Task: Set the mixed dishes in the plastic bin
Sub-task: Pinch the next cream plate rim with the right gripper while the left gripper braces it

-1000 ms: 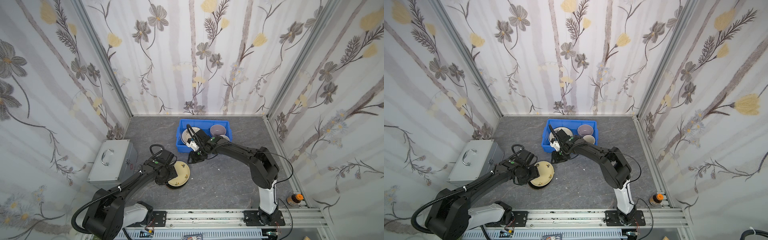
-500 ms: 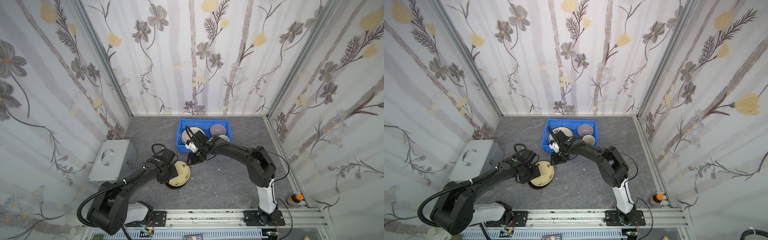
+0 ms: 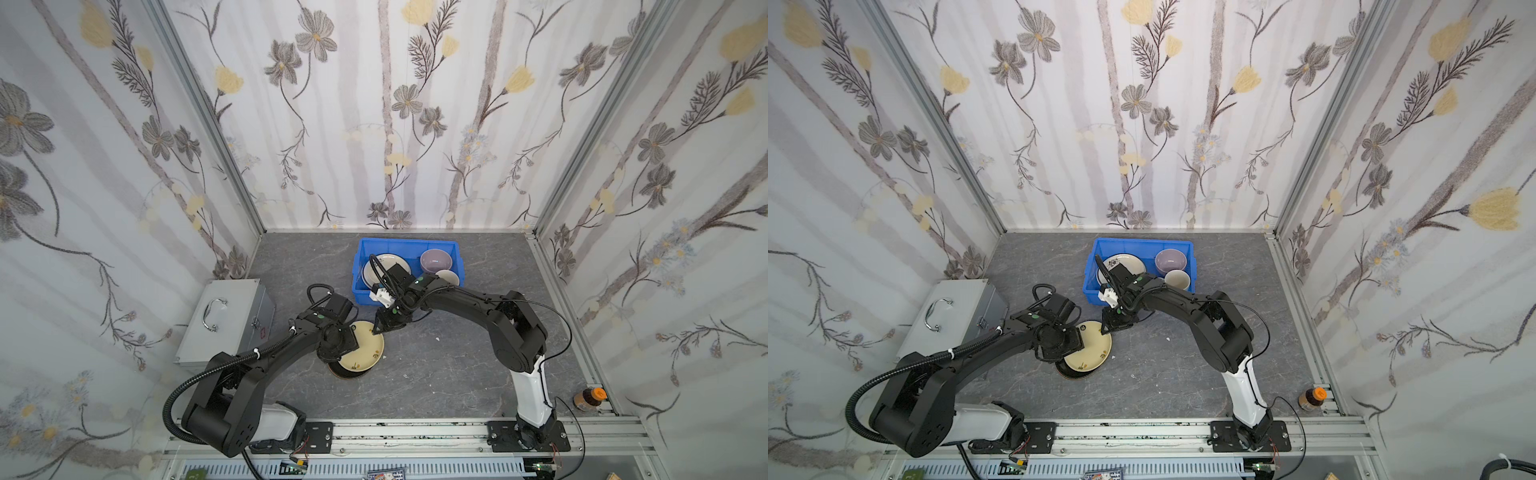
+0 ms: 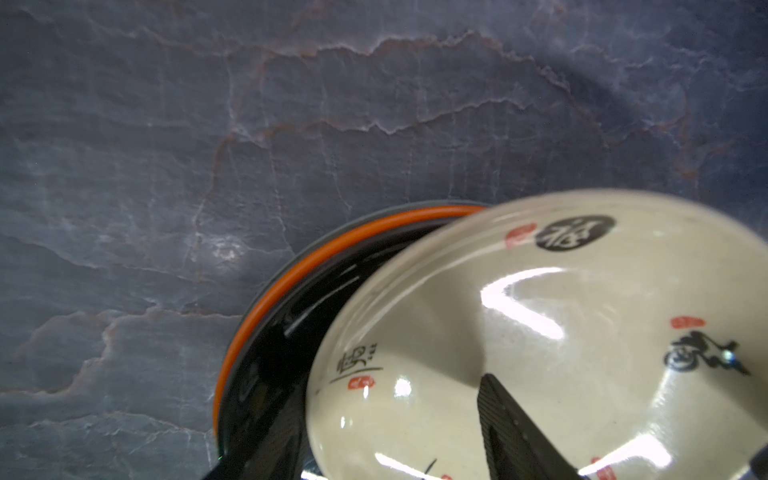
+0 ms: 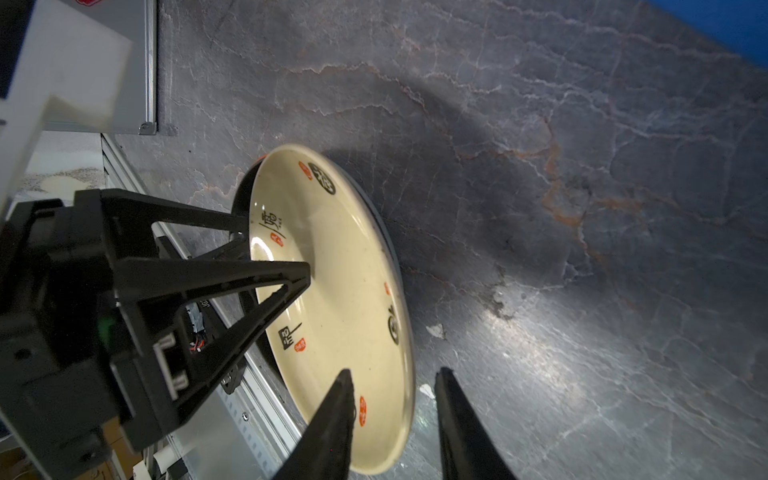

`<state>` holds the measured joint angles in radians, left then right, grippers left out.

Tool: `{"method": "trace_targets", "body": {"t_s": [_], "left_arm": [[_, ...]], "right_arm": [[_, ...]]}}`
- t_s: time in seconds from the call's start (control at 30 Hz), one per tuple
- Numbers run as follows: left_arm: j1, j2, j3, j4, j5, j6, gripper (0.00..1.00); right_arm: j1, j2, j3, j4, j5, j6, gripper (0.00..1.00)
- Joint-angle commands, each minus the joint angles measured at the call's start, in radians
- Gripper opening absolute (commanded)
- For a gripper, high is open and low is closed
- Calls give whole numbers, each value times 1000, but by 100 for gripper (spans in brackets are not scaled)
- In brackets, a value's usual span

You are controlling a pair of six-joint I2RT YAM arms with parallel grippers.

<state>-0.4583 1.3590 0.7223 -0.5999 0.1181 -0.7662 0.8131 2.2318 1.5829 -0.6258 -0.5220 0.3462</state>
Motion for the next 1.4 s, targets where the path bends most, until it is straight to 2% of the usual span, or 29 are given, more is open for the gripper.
{"method": "trace_targets", "body": {"t_s": [0.0, 0.23, 0.7, 1.03, 1.2, 1.37], "left_arm": [[1, 5, 9, 17, 7, 5, 65], [1, 19, 16, 28, 16, 7, 65], [1, 56, 43, 54, 31, 18, 63], [1, 51, 77, 17, 20, 42, 63], [4, 32, 117, -39, -7, 64, 69], [29, -9, 185, -129, -26, 106, 80]], "right_arm": [[1, 14, 8, 17, -42, -16, 33], [1, 25, 6, 17, -63, -14, 23], [-2, 31, 2, 19, -98, -12, 20], [-15, 25, 2, 17, -94, -9, 7], [-36, 5, 2, 17, -99, -6, 6], [-52, -17, 17, 6, -100, -4, 6]]}}
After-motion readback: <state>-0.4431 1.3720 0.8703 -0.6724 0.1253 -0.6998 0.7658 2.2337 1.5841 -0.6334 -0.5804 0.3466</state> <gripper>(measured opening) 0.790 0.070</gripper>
